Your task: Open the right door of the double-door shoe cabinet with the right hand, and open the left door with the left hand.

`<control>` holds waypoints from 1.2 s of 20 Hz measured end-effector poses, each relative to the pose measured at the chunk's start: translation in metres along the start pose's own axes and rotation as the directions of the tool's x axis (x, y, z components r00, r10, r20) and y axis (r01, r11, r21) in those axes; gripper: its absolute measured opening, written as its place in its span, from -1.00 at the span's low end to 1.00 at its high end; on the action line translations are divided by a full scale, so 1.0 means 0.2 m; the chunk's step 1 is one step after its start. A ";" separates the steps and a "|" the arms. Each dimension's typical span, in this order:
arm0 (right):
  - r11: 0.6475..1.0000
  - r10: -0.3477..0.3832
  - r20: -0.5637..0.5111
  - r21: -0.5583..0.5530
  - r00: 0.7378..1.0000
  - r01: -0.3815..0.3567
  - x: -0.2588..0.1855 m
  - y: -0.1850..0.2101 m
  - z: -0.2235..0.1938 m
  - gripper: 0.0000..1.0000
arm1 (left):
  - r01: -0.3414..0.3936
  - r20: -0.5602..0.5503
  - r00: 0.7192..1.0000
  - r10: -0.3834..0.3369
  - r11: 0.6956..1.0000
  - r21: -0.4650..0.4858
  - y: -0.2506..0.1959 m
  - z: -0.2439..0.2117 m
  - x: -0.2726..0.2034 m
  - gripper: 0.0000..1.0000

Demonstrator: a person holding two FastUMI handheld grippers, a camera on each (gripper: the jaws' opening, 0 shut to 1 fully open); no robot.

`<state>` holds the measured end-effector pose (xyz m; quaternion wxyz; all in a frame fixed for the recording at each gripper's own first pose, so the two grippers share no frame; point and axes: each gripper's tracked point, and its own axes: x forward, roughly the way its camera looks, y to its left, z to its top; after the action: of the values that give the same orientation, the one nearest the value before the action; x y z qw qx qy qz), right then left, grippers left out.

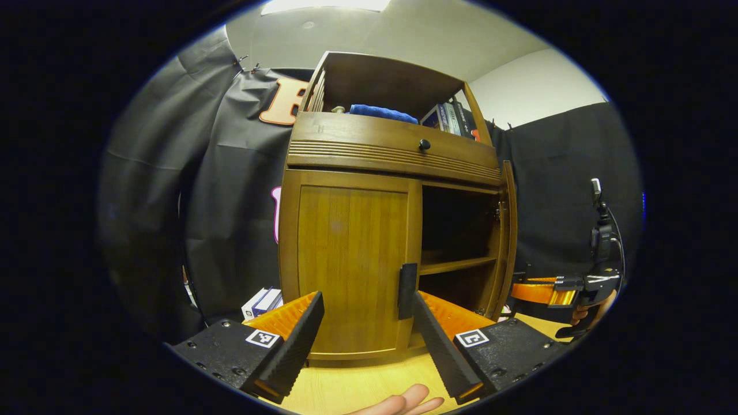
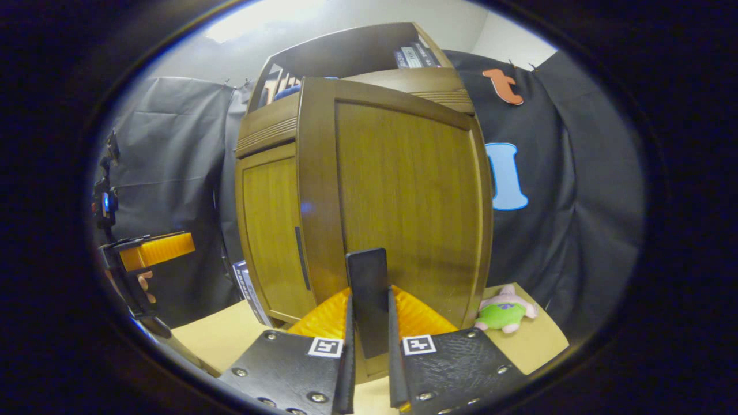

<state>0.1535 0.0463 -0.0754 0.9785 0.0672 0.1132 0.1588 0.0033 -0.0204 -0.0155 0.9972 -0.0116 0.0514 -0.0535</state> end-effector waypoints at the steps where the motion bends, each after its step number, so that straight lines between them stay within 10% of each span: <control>1: 1.000 -0.011 -0.004 -0.002 1.000 0.011 -0.01 -0.01 0.00 -0.53 | 0.004 0.001 1.000 -0.004 1.000 0.000 0.00 0.00 0.00 0.86; 11: 0.975 -0.193 -0.001 -0.115 0.981 0.192 -0.29 -0.33 0.02 -0.46 | 0.014 0.010 1.000 -0.014 0.999 0.043 -0.09 -0.03 0.01 0.90; 16: 0.920 -0.362 0.015 -0.157 0.932 0.360 -0.30 -0.80 0.03 -0.51 | 0.060 0.000 0.998 -0.060 0.997 0.040 -0.15 -0.05 -0.02 0.91; 18: 0.947 -0.322 0.016 0.004 0.947 0.322 -0.40 -0.94 0.03 -0.99 | 0.055 0.004 0.998 -0.055 0.998 0.040 -0.14 -0.05 -0.02 0.91; 24: 0.985 -0.152 0.050 0.095 0.987 0.146 -0.42 -1.07 0.03 -0.99 | 0.033 0.001 0.999 -0.033 0.999 0.034 -0.16 -0.08 0.04 0.91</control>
<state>0.1410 -0.1822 -0.0887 0.9864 0.1077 0.0969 0.0778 0.0053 -0.0530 -0.0316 0.9963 0.0046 0.0494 -0.0708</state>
